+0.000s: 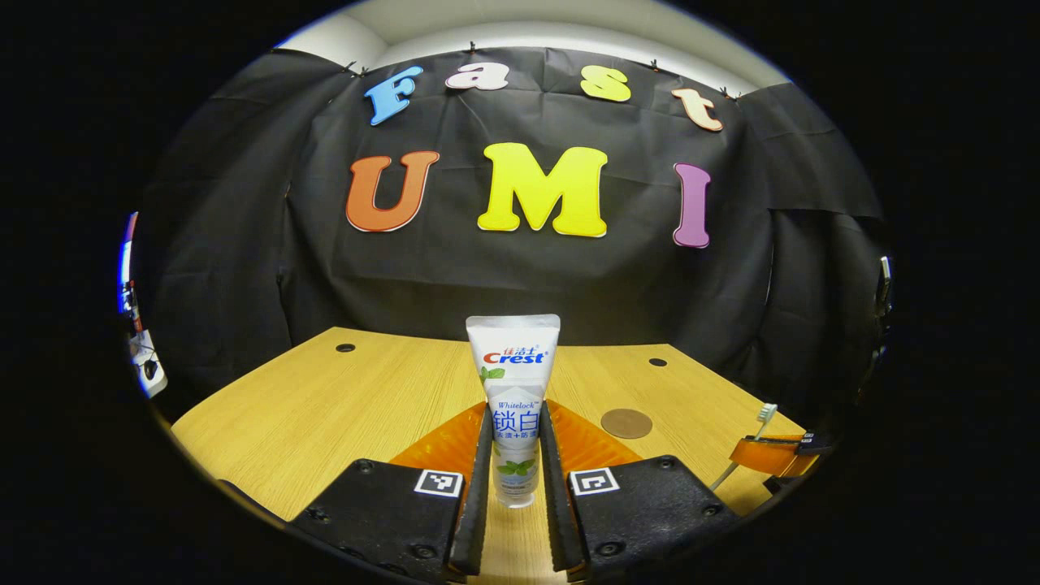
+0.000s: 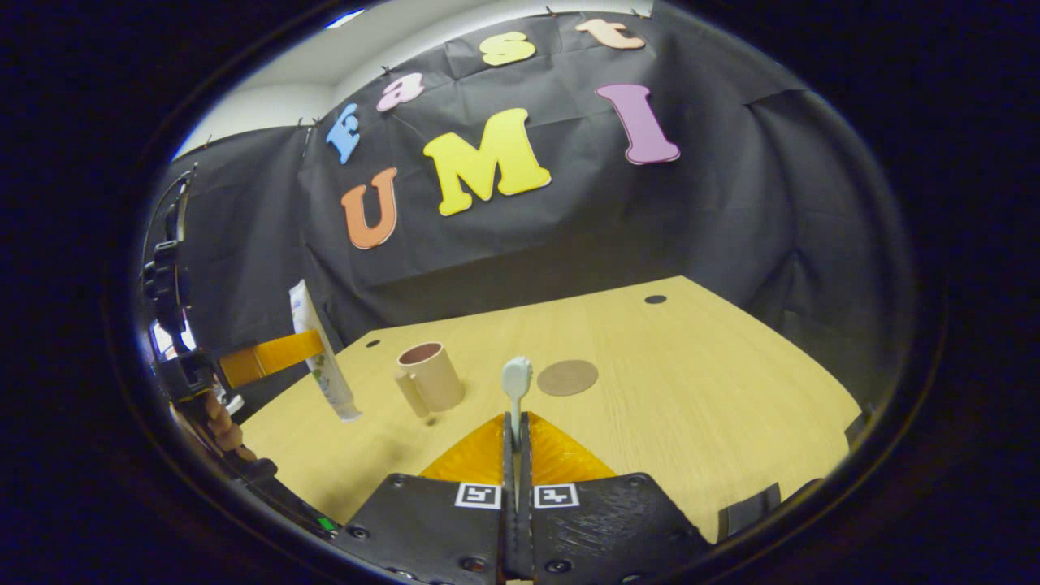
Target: Put the toothbrush and toothpaste on the desktop into the cup, then pick up the cup and place it on the coaster on the desktop.
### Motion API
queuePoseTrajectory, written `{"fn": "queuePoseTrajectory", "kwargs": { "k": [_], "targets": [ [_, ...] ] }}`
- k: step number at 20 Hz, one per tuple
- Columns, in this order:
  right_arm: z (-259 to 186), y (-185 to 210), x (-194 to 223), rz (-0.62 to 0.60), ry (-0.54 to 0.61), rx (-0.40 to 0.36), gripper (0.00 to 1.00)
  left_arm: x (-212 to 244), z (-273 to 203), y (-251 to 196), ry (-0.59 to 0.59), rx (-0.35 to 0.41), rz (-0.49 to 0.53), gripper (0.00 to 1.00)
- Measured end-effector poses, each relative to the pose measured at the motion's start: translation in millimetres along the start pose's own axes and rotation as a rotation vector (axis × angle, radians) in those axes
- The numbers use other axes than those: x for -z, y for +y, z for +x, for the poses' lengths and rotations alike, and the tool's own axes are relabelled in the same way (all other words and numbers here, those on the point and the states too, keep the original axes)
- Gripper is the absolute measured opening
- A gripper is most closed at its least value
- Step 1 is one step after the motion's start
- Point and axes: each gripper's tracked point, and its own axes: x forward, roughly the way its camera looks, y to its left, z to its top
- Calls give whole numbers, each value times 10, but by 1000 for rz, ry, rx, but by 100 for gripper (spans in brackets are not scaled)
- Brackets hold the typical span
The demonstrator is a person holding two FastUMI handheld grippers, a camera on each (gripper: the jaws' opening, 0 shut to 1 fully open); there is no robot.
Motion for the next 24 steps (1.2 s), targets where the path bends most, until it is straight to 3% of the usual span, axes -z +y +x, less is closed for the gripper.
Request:
{"fn": "queuePoseTrajectory", "kwargs": {
  "k": [5,11,16,17,22,23,24],
  "targets": [
    [-13,0,-190,-31,-44,2,0,-190,286,-57,-27,52,-8,34],
    [-19,-59,-269,-73,-68,26,0,-380,835,65,-108,30,-40,34],
    [21,-77,-249,-70,-50,20,0,-376,1327,182,-131,5,3,38],
    [23,-81,-252,-68,-47,20,0,-347,1379,183,-128,4,1,34],
    [41,-96,-248,-63,-46,30,0,-186,1542,176,-93,5,-27,35],
    [46,-92,-241,-63,-43,28,0,-163,1569,188,-88,5,-31,41],
    [61,-97,-225,-63,-38,27,0,-146,1594,205,-88,2,-36,37]
  ]
}}
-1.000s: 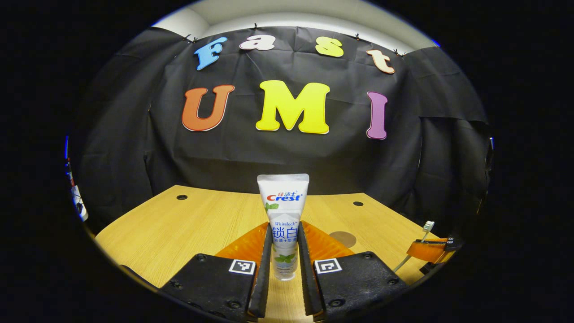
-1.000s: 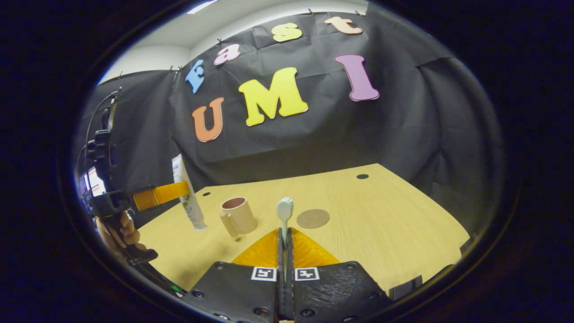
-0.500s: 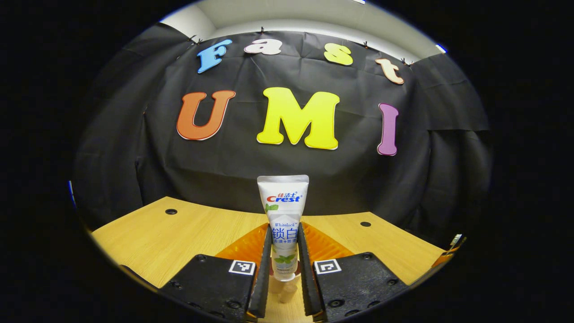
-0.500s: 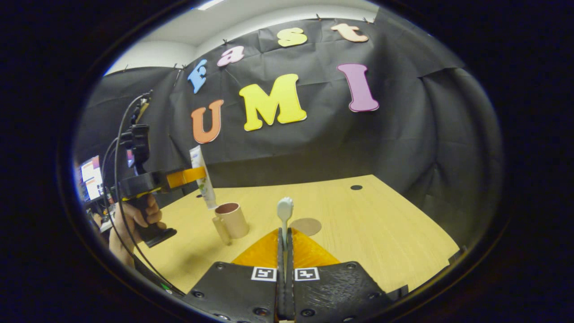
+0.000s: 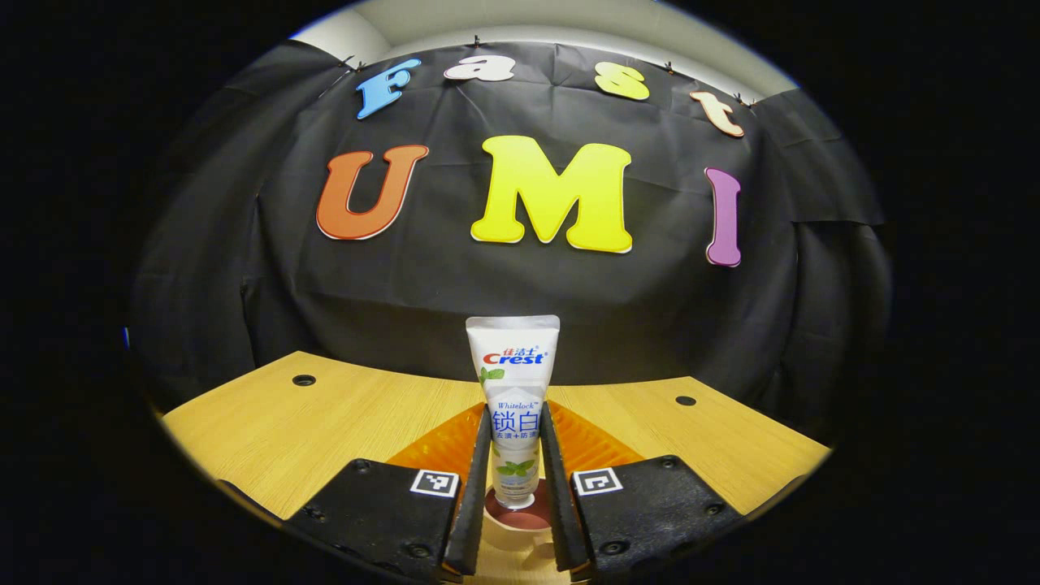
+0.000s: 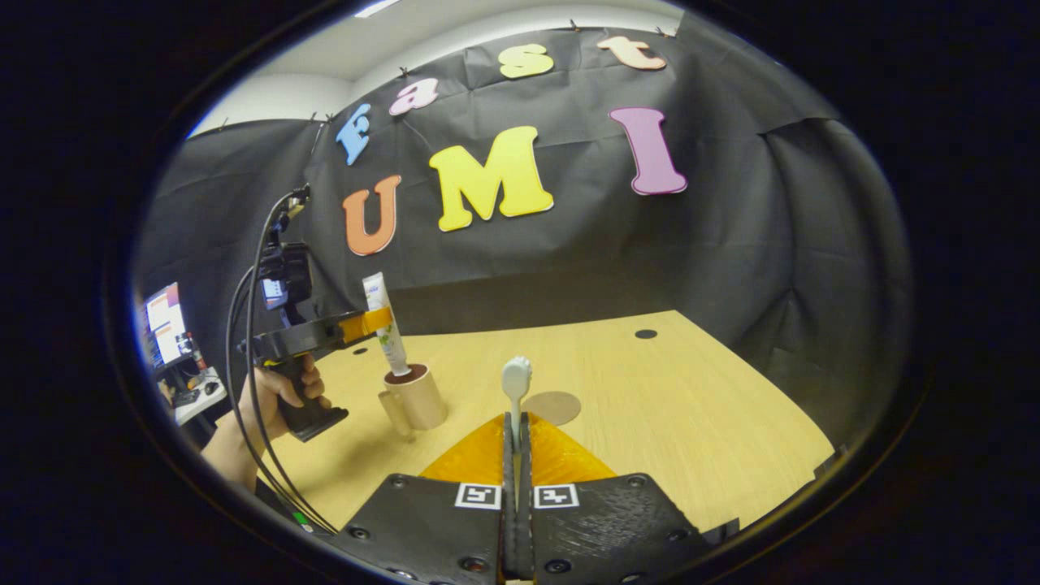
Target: Put the toothbrush and toothpaste on the desktop into the cup, then pick up the cup and place it on the coaster on the desktop.
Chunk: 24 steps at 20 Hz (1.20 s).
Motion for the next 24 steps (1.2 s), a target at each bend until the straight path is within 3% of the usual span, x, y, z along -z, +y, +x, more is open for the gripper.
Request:
{"fn": "queuePoseTrajectory", "kwargs": {
  "k": [4,7,8,9,10,11,13,15,17,22,24],
  "targets": [
    [10,11,27,7,17,-3,0,102,15,43,29,-12,-6,41],
    [19,12,18,-4,20,-11,0,-34,-60,100,-12,-33,7,47],
    [14,15,21,-8,20,-16,0,-40,-64,87,-18,-31,12,41],
    [27,26,21,-13,19,-22,0,-53,-104,81,-18,-31,19,46],
    [37,43,9,-19,17,-29,0,-71,-135,84,-14,-30,26,44],
    [42,75,-15,-25,12,-38,0,-75,-180,88,-11,-26,30,63],
    [126,211,-105,-44,-1,-65,0,-109,-274,145,-17,-36,30,83],
    [212,350,-209,-64,-20,-94,0,-145,-391,222,-31,-55,31,93],
    [313,533,-330,-78,-38,-131,0,-149,-498,333,-32,-79,35,98],
    [588,1079,-636,-129,-104,-234,3,-165,-855,711,-45,-152,63,98],
    [721,1325,-716,-151,-128,-279,0,-144,-992,822,-44,-171,58,98]
  ]
}}
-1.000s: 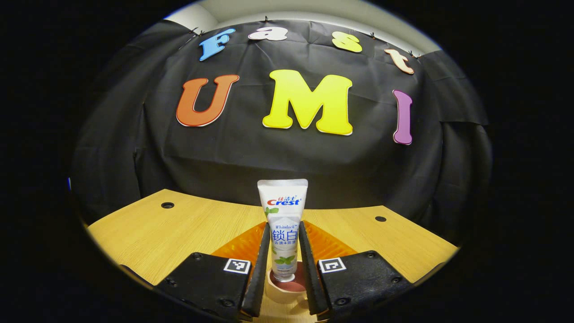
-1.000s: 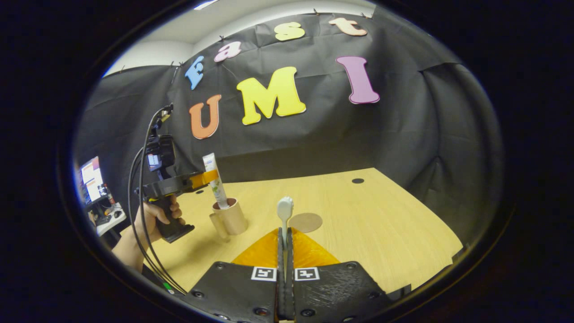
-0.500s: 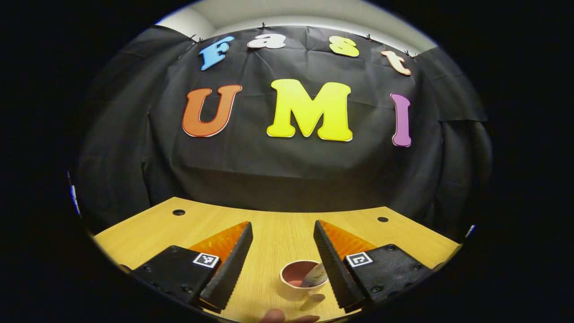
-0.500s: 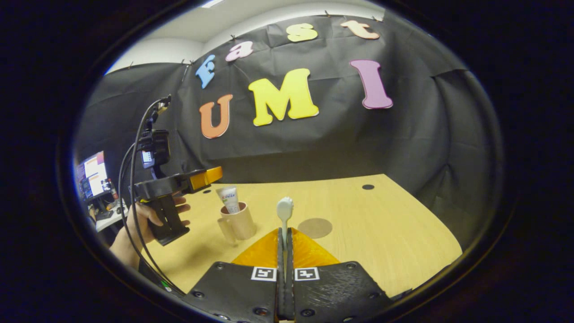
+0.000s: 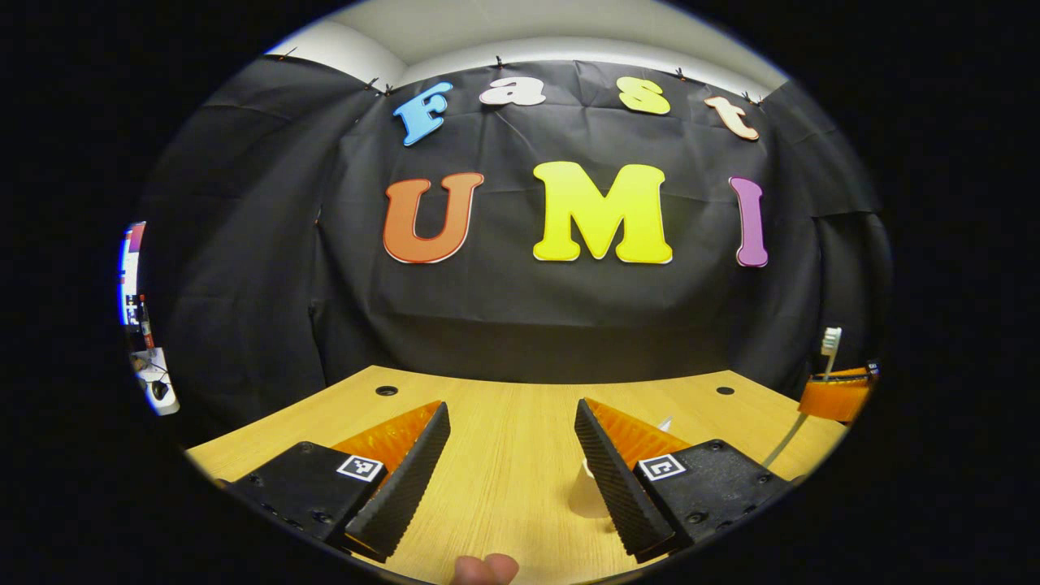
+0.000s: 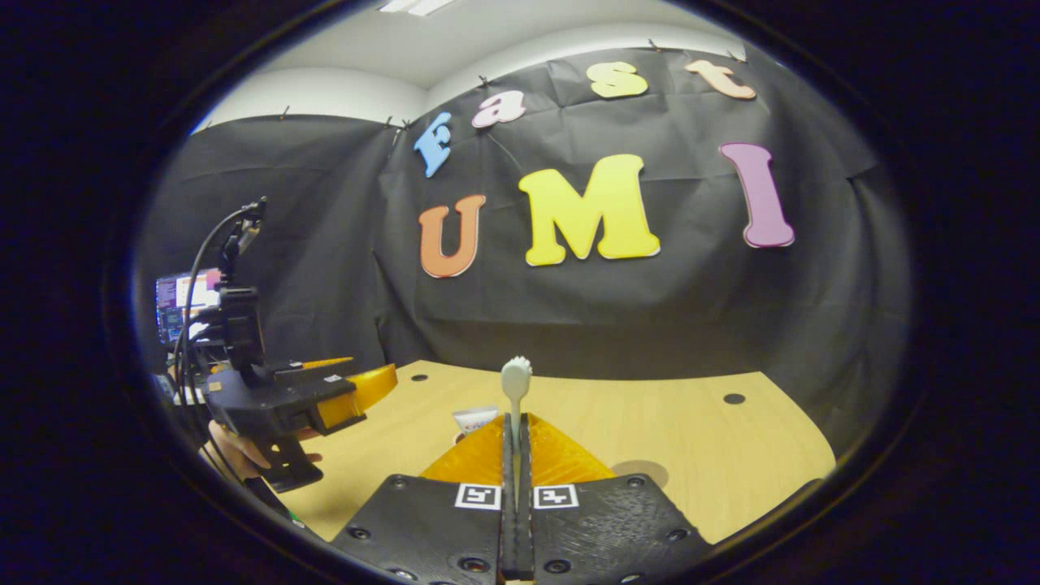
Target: Put the toothbrush and toothpaste on the desktop into the cup, then pick up the cup and place it on the coaster on the desktop.
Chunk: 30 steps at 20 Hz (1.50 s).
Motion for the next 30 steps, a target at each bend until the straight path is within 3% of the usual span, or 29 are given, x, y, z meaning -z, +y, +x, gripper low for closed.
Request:
{"fn": "queuePoseTrajectory", "kwargs": {
  "k": [3,4,10,19,25,28,29,30],
  "targets": [
    [312,260,-135,6,-38,-89,3,67,-157,150,17,-14,-8,98],
    [426,322,-199,17,-56,-105,0,75,-202,179,21,-17,-6,98],
    [881,659,-276,12,-124,-158,0,175,-320,346,44,-32,-17,98],
    [1242,505,-144,15,-113,-78,3,255,-350,477,70,-43,-28,98],
    [1306,541,109,-11,-39,-79,0,262,-381,500,68,-38,-28,98],
    [1280,583,111,-48,-49,-84,10,256,-384,527,72,-44,-24,98],
    [1255,602,98,-56,-54,-86,23,241,-394,523,71,-45,-25,98],
    [1220,626,83,-64,-58,-93,26,235,-403,512,71,-43,-26,98]
  ]
}}
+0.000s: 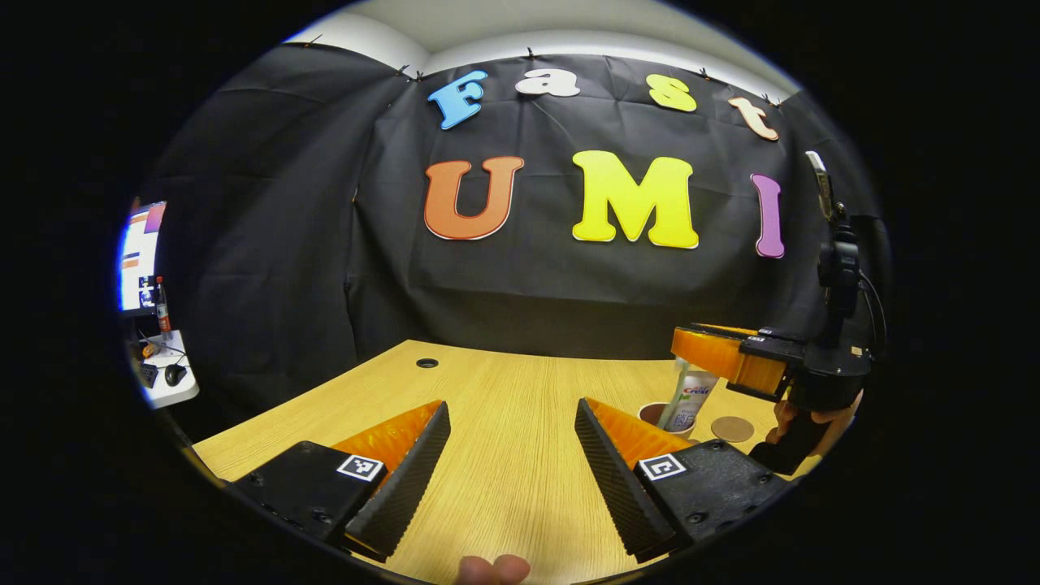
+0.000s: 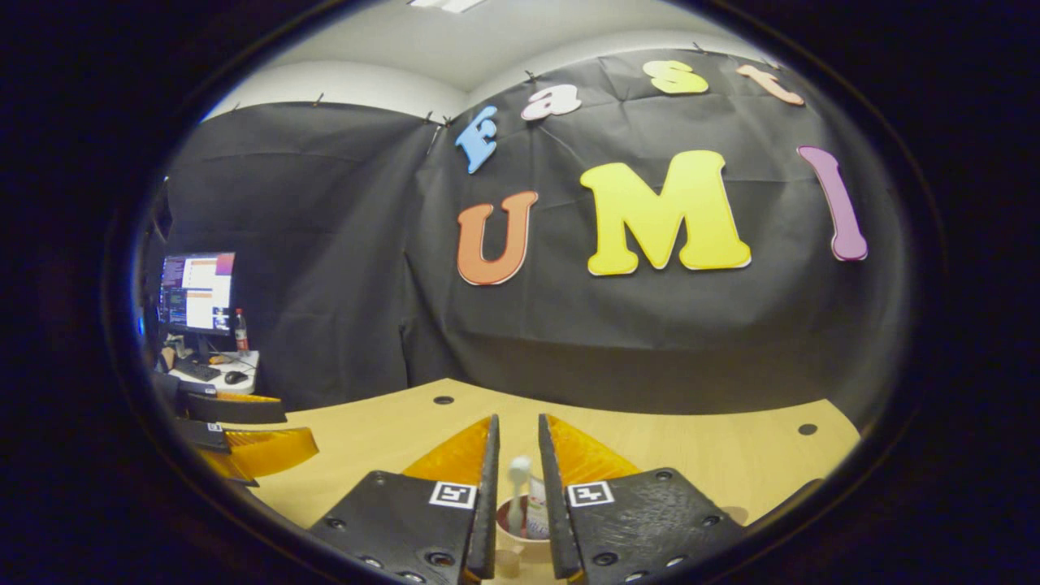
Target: Put the toothbrush and toothpaste on the desktop into the cup, then pick up the cup and place it on the coaster on the desktop.
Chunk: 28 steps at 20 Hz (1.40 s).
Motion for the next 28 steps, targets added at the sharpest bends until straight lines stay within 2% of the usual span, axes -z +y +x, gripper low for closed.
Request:
{"fn": "queuePoseTrajectory", "kwargs": {
  "k": [1,2,3,4,5,9,13,15,21,24,28],
  "targets": [
    [-23,26,-8,-8,-3,-6,30,7,1,-6,1,3,-1,98],
    [-57,35,-10,-16,-3,-8,39,-10,-3,-35,1,6,-3,98],
    [-90,37,-4,-18,-1,-10,55,-15,-16,-60,3,11,-3,98],
    [-136,35,-13,-14,3,-12,60,-23,-25,-84,6,15,-3,98],
    [-183,21,-26,-9,3,-14,71,-17,-36,-119,8,20,-3,98],
    [-437,-134,-139,2,-9,6,86,-36,-74,-317,24,46,-1,98],
    [-831,-396,-176,-3,-15,53,94,51,-110,-637,71,101,-17,98],
    [-1067,-549,-147,-2,-9,81,94,78,-125,-775,87,127,-21,98],
    [-1937,-1018,-136,-31,-83,238,94,63,-175,-1110,91,165,6,98],
    [-2379,-1207,-65,-92,-113,316,94,112,-166,-1310,130,198,43,98],
    [-2701,-1324,204,-71,-76,332,94,231,-69,-1514,247,241,85,98]
  ]
}}
